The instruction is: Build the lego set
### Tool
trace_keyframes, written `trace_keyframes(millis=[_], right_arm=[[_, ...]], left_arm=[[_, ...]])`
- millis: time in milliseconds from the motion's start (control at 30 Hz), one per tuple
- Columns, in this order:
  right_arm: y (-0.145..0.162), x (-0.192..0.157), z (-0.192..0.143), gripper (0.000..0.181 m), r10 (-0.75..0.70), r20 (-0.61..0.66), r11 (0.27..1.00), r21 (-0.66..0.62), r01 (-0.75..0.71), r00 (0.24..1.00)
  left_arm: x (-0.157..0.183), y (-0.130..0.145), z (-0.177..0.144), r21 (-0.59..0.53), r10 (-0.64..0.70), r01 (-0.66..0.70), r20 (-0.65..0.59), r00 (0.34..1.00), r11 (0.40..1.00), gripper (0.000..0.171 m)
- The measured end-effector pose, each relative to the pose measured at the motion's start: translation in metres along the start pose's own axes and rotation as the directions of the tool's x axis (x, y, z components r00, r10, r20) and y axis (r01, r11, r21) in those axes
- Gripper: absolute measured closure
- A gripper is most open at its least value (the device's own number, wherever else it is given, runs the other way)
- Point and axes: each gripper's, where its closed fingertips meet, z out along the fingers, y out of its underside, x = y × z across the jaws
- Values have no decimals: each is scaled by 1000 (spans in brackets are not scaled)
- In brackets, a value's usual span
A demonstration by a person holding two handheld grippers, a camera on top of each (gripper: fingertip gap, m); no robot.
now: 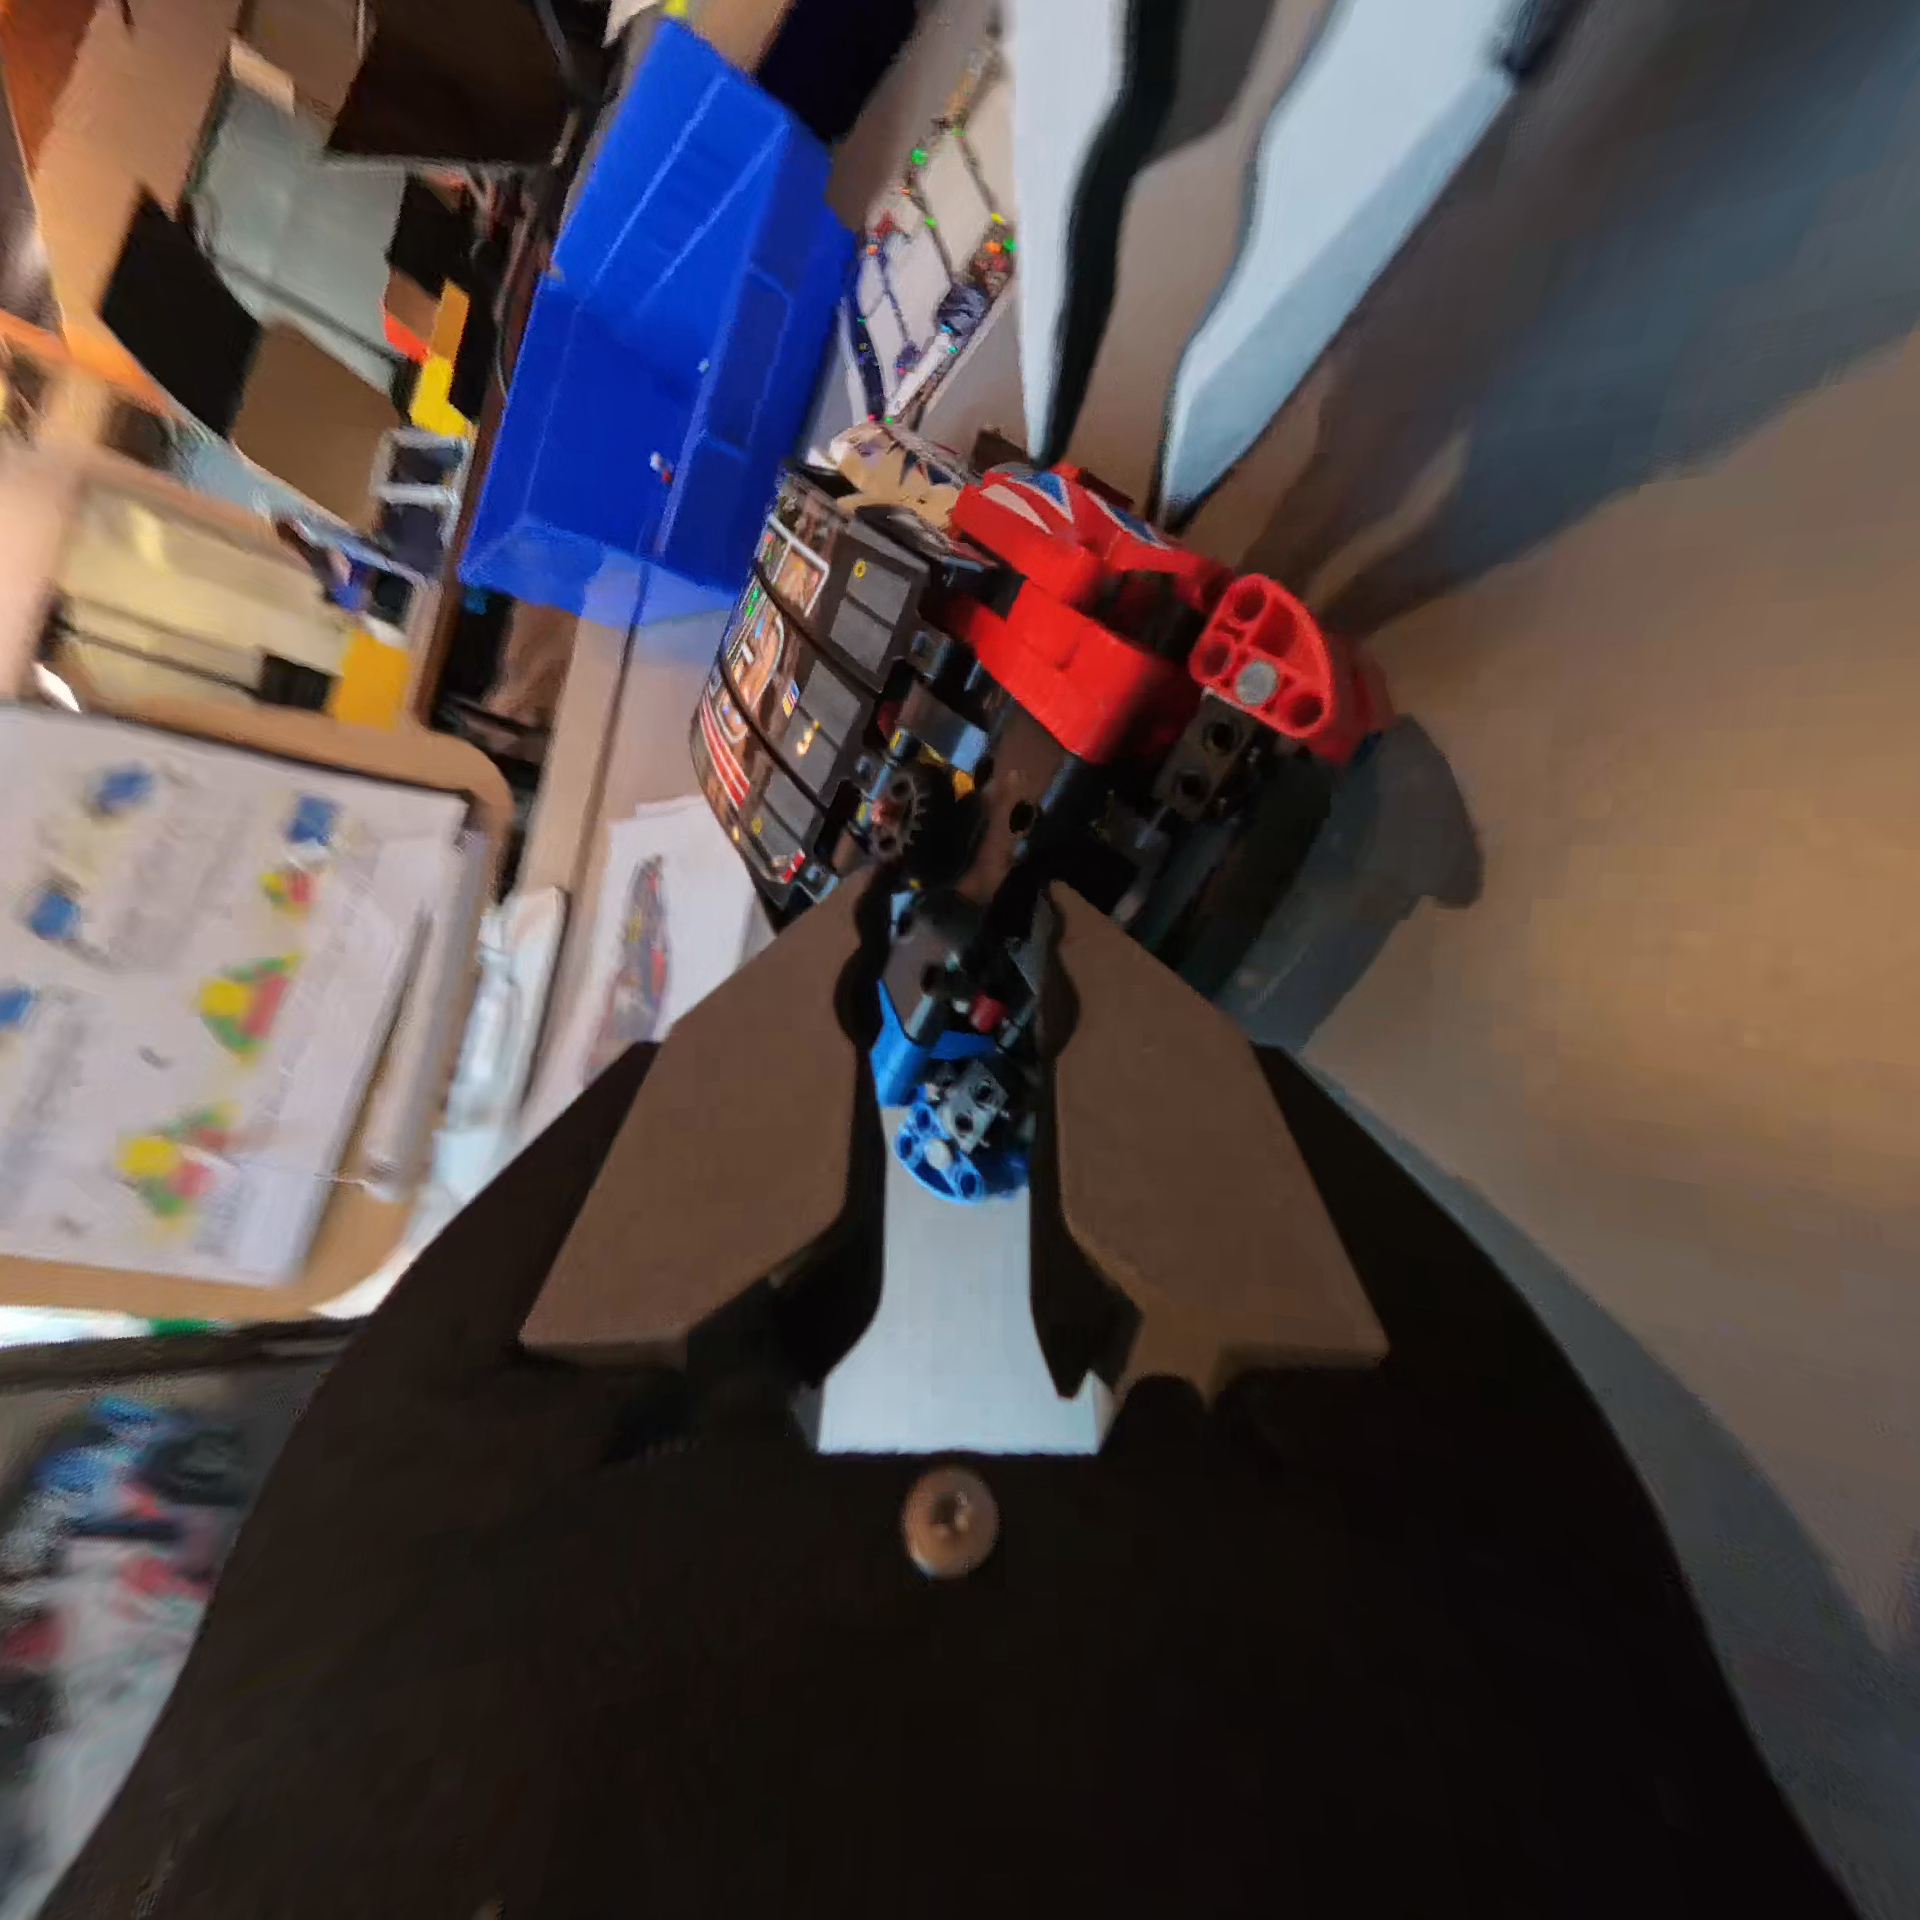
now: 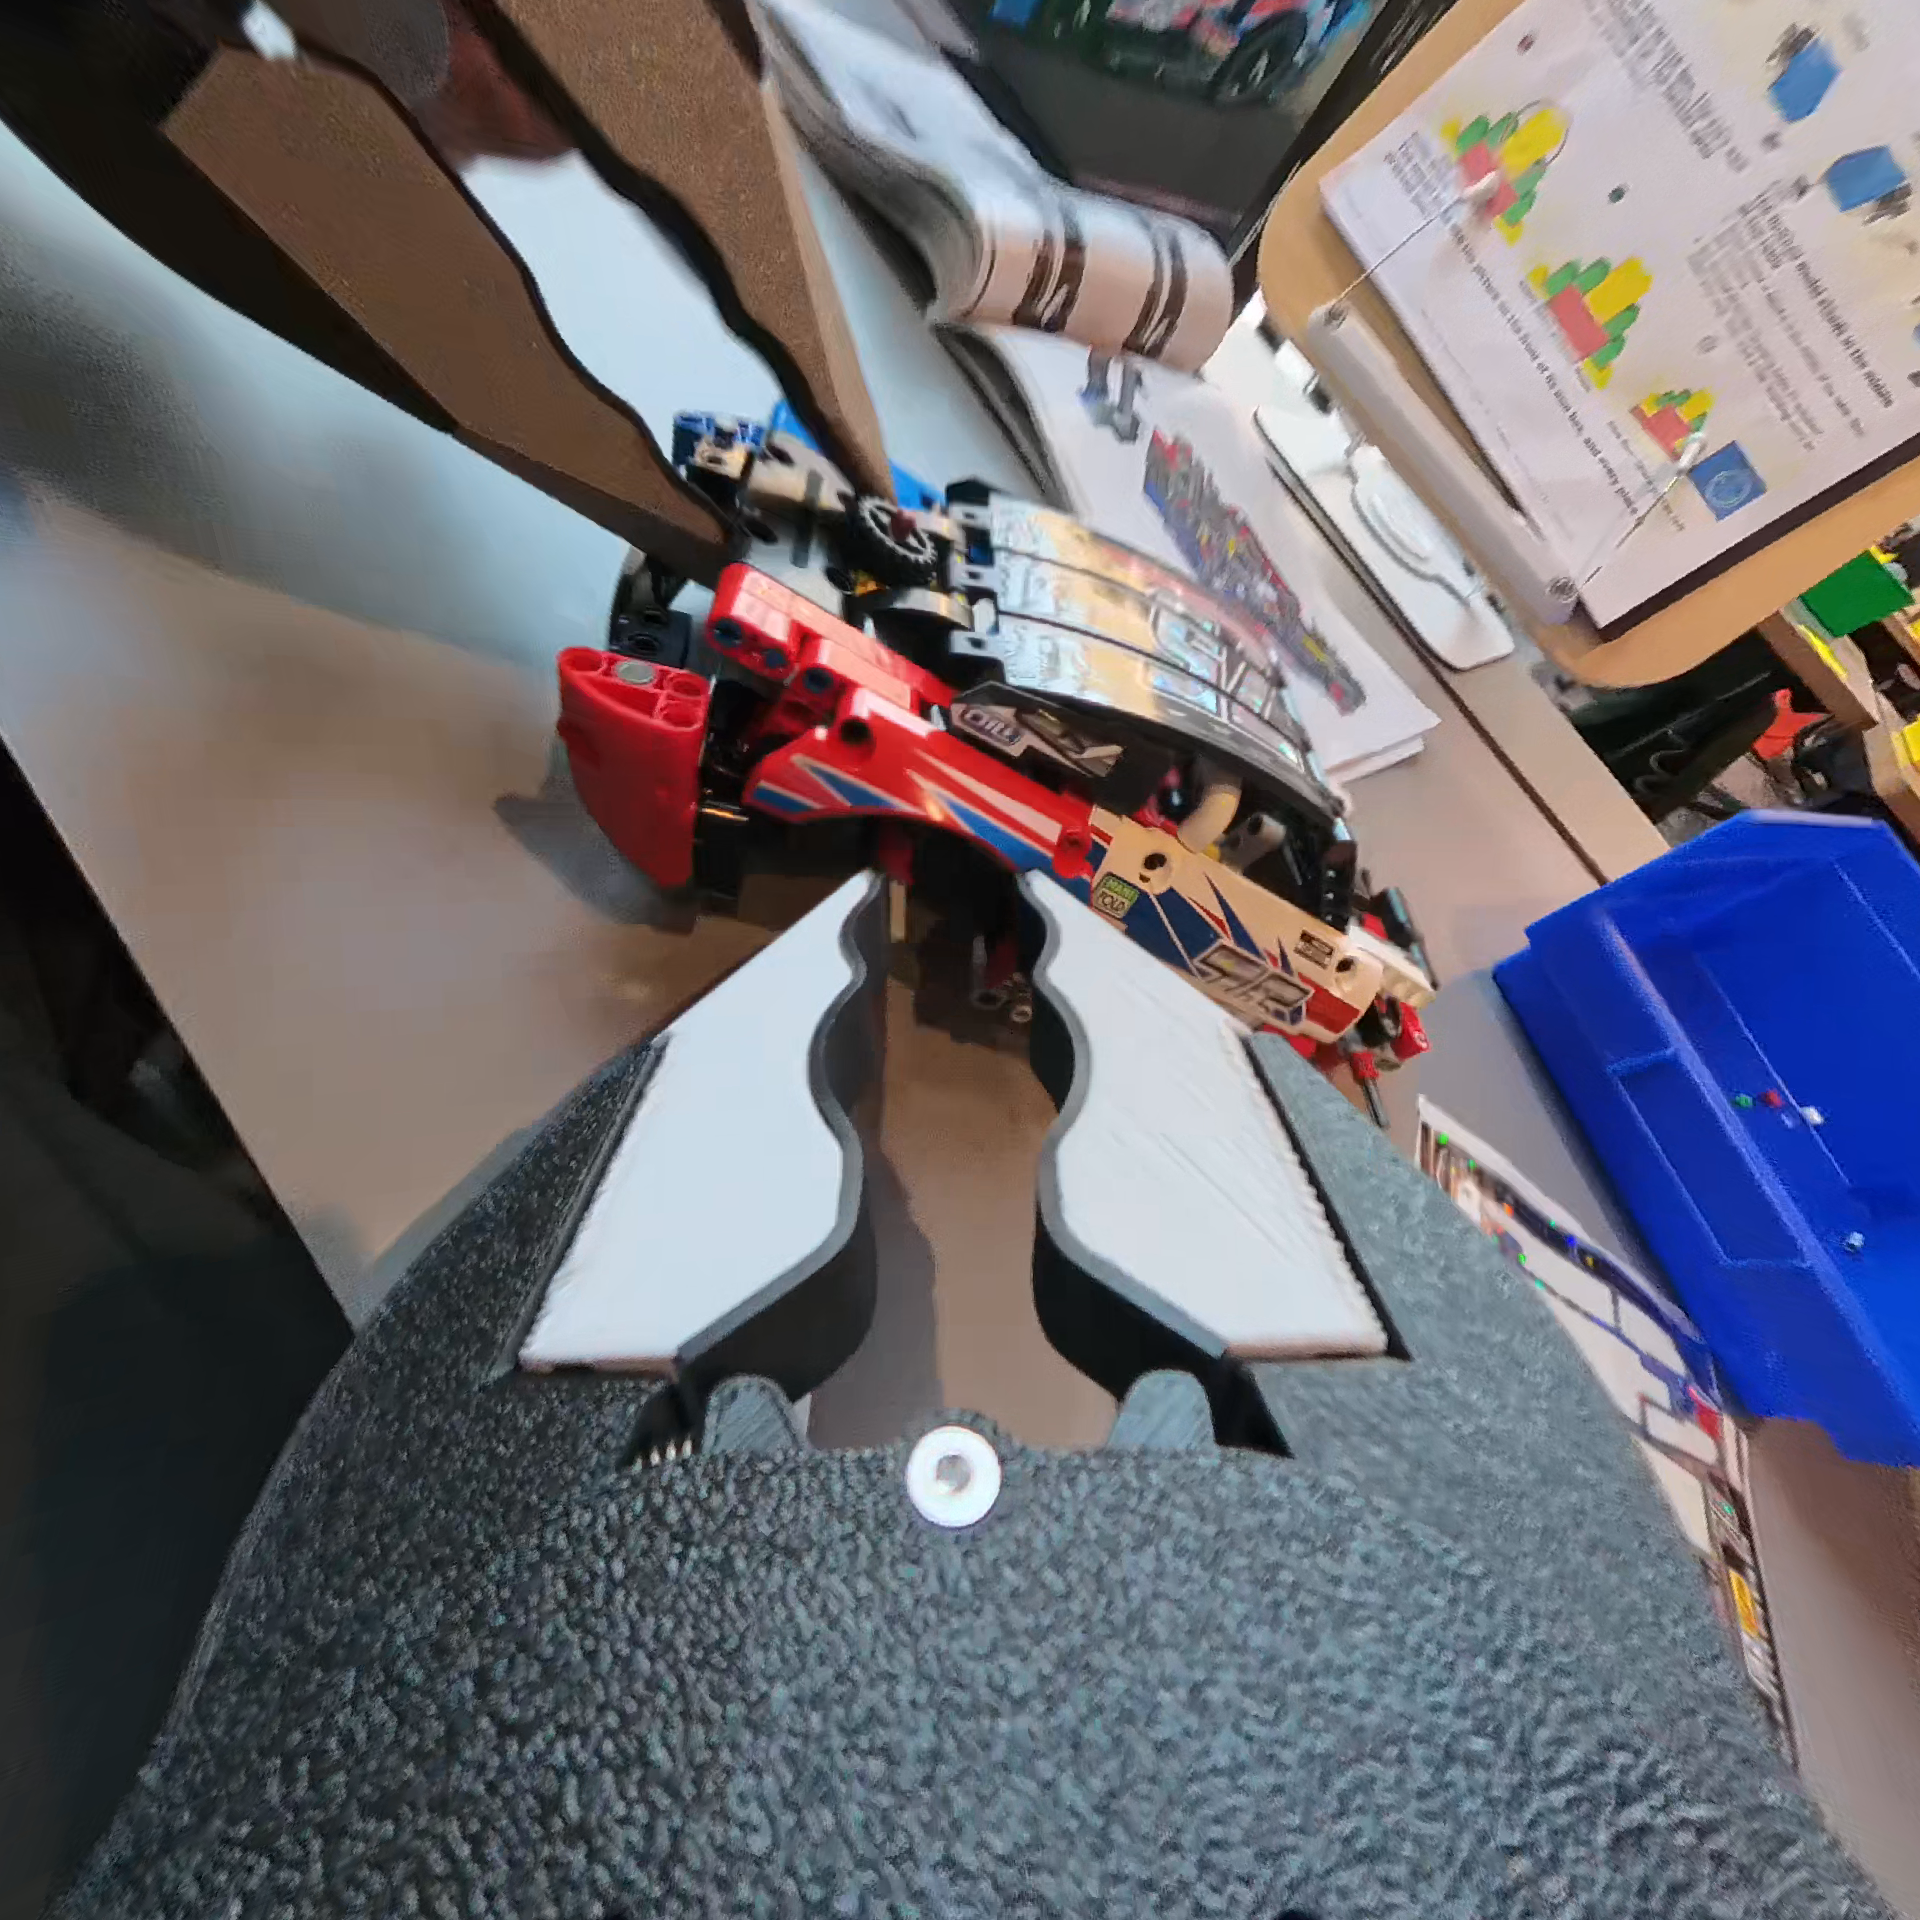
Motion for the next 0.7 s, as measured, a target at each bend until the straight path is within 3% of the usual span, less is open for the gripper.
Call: trace_keyframes(millis=[67,133,200,300,433,533,567,700], right_arm=[[-14,6,-4,157,43,16,997,63,-44,999],[-25,18,-8,155,62,6,992,113,-62,998],[-30,30,-12,154,101,13,984,148,-101,995],[-35,35,-12,139,171,83,967,176,-184,982],[-59,4,1,125,224,332,939,179,-295,916],[-78,-14,12,122,275,458,913,152,-379,846],[-82,-18,17,125,278,469,913,140,-382,838],[-78,-35,39,125,234,449,955,61,-291,862]], left_arm=[[-16,-2,-6,44,-259,259,-8,966,965,152],[-32,-3,-11,76,-489,490,-35,872,869,152],[-47,-2,-16,100,-675,679,-79,734,727,152],[-61,5,-25,118,-873,887,-160,461,446,152],[-55,16,-29,130,-965,981,-202,169,145,152],[-46,21,-31,109,-950,980,-284,-131,-167,152],[-42,23,-30,93,-933,968,-303,-195,-233,152],[-21,27,-27,27,-893,937,-311,-324,-349,153]])
